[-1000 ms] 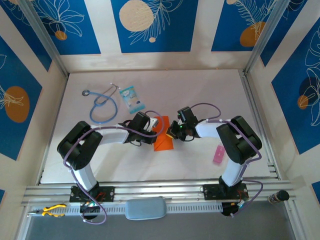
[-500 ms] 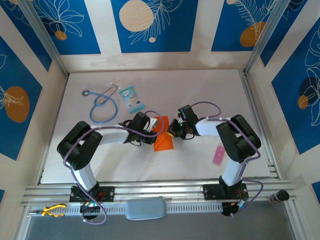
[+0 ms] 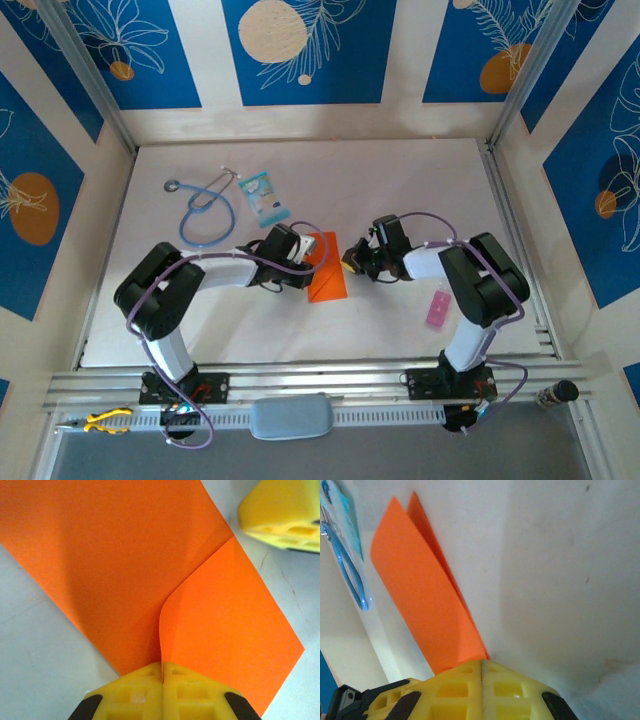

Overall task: Fold a paper plane with a square sheet of paper (pick it up from the middle)
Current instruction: Fold the triangle a second time at the center of the table.

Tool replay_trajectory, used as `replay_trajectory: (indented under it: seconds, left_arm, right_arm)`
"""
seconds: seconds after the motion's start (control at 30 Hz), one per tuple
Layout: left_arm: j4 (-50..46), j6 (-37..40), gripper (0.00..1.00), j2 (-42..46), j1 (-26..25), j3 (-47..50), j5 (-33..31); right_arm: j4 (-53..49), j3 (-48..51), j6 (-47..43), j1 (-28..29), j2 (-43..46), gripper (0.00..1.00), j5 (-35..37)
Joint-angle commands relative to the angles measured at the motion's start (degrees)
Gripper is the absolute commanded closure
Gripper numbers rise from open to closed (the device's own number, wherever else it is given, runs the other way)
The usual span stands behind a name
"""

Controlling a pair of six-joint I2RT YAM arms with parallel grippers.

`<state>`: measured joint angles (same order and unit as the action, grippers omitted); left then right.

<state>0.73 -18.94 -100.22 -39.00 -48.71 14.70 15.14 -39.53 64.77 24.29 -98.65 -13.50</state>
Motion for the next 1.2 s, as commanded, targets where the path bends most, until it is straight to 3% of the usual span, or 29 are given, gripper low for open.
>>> replay_trajectory:
  seconds: [0.0, 0.17, 0.3, 0.67, 1.0, 1.17]
  left_arm:
    - [-3.37, 0.92, 1.0, 0.65, 0.42, 0.29, -1.11]
    - [-3.04, 0.7, 1.0, 0.82, 0.42, 0.54, -1.08]
    - [-2.92, 0.56, 1.0, 0.7, 0.41, 0.55, -0.9]
    - [-3.54, 0.99, 1.0, 0.6, 0.39, 0.13, -0.96]
    - [-4.15, 0.83, 1.0, 0.81, 0.42, -0.7, -0.98]
    - [-6.76, 0.41, 0.9, 2.5, 0.51, -2.87, -0.57]
  right_arm:
    - [-8.21, -2.76, -3.93, 1.71, 4.26, 0.98, 2.94]
    - [-14.99, -6.27, -7.82, 5.58, 3.36, 0.98, 3.93]
    - [-14.23, -6.97, -7.65, 7.38, 1.44, 0.99, 3.56]
    - [-9.61, -7.85, -7.56, 8.32, -3.77, 0.99, -0.91]
    - [-14.1, -5.4, -7.03, 8.23, -4.1, 1.0, 3.38]
    - [-14.08, -4.77, -6.55, 8.2, -4.55, 1.0, 3.48]
